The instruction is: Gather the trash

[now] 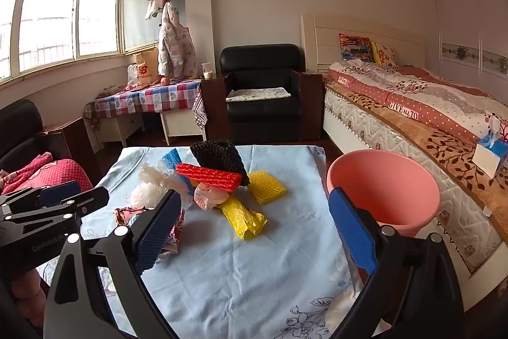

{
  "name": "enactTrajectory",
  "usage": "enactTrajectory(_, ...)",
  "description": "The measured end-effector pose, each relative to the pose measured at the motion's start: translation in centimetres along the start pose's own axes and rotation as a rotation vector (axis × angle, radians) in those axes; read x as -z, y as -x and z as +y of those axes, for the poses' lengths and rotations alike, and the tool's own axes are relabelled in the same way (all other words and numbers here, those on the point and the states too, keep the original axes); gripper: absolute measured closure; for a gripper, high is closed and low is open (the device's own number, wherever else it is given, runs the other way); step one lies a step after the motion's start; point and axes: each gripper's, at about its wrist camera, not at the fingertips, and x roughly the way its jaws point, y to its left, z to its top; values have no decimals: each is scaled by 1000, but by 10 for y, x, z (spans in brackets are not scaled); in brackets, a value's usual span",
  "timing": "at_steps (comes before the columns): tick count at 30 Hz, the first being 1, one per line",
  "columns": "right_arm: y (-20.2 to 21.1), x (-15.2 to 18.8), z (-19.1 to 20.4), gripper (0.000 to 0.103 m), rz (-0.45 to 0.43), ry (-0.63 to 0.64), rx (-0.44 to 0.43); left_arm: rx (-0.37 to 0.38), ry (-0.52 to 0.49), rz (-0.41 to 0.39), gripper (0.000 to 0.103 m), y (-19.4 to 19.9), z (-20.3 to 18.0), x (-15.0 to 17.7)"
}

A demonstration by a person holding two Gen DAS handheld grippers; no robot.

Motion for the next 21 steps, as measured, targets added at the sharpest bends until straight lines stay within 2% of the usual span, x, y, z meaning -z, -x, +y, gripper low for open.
enactTrajectory(21,-3,3,-3,8,21,-17,12,12,10,11,49,-4,0,4)
